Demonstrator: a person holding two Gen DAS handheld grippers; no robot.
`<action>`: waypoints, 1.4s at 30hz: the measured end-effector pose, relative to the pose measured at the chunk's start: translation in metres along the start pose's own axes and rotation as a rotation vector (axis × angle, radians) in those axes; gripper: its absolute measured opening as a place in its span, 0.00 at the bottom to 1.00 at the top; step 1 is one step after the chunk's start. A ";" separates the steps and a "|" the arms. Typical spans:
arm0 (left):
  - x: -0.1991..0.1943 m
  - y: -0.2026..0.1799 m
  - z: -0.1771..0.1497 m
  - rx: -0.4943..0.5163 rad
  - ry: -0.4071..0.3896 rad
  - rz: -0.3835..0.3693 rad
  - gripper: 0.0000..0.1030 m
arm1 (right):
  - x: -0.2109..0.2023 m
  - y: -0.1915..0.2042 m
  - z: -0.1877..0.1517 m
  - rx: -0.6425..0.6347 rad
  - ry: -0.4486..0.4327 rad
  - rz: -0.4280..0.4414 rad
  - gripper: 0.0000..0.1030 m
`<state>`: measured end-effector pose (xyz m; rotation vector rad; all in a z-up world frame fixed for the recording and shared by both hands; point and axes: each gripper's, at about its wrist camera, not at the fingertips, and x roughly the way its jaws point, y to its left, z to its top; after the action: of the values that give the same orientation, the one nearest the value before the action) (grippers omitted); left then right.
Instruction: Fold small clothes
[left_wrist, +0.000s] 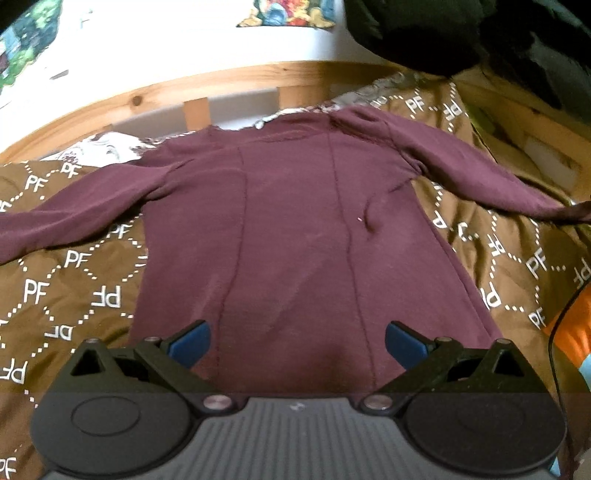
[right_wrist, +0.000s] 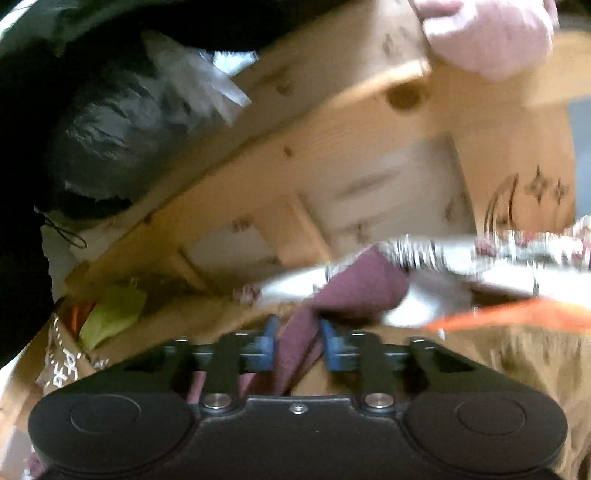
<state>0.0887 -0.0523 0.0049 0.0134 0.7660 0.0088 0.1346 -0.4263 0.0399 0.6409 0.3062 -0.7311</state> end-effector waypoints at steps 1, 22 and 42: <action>-0.001 0.005 0.000 -0.015 -0.013 0.007 0.99 | -0.002 0.005 0.000 -0.027 -0.025 0.018 0.16; -0.045 0.104 -0.004 -0.484 -0.285 0.319 0.99 | -0.168 0.156 -0.177 -1.066 -0.172 1.213 0.01; -0.025 0.096 -0.006 -0.420 -0.160 0.281 0.99 | -0.067 0.172 -0.233 -1.196 0.192 0.674 0.23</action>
<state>0.0661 0.0432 0.0189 -0.2748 0.5854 0.4309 0.1978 -0.1455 -0.0339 -0.3448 0.5878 0.2242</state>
